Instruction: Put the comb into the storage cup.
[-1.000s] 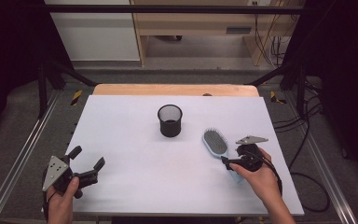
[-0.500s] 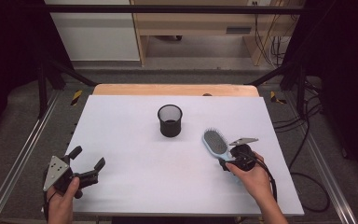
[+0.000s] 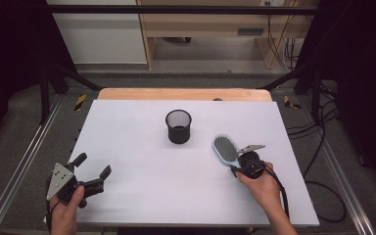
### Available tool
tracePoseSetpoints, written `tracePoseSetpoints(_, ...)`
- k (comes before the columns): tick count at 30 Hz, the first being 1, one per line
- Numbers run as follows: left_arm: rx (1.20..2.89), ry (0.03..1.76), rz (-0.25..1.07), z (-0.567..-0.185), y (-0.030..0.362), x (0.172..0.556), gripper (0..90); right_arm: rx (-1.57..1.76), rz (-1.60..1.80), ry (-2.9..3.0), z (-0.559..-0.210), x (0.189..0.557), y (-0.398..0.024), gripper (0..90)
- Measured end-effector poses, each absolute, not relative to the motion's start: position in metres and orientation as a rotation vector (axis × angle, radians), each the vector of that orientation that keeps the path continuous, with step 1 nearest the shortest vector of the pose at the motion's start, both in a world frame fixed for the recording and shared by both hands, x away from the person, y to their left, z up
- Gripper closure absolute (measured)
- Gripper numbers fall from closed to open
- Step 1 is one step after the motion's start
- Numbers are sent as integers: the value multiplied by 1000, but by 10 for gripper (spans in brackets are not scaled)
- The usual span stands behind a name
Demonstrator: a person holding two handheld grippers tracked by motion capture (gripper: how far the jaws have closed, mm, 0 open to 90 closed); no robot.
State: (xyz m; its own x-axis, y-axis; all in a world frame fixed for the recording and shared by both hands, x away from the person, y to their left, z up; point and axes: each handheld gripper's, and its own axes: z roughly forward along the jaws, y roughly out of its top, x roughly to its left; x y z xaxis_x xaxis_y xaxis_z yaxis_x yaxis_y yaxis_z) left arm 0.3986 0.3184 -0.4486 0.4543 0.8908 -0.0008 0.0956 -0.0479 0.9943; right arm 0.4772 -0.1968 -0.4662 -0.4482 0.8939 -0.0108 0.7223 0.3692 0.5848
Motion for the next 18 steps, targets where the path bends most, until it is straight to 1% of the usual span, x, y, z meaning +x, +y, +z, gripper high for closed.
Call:
tracePoseSetpoints(3, 1491, 910, 820, -448, 318, 398, 26, 1423, 744, 2313, -466, 476, -196, 671)
tracePoseSetpoints(5, 1491, 907, 822, -448, 318, 398, 26, 1422, 740, 2317, -466, 476, -195, 687)
tracePoseSetpoints(18, 1484, 920, 839, -447, 322, 397, 26, 1383, 808, 2340, -462, 472, -198, 696)
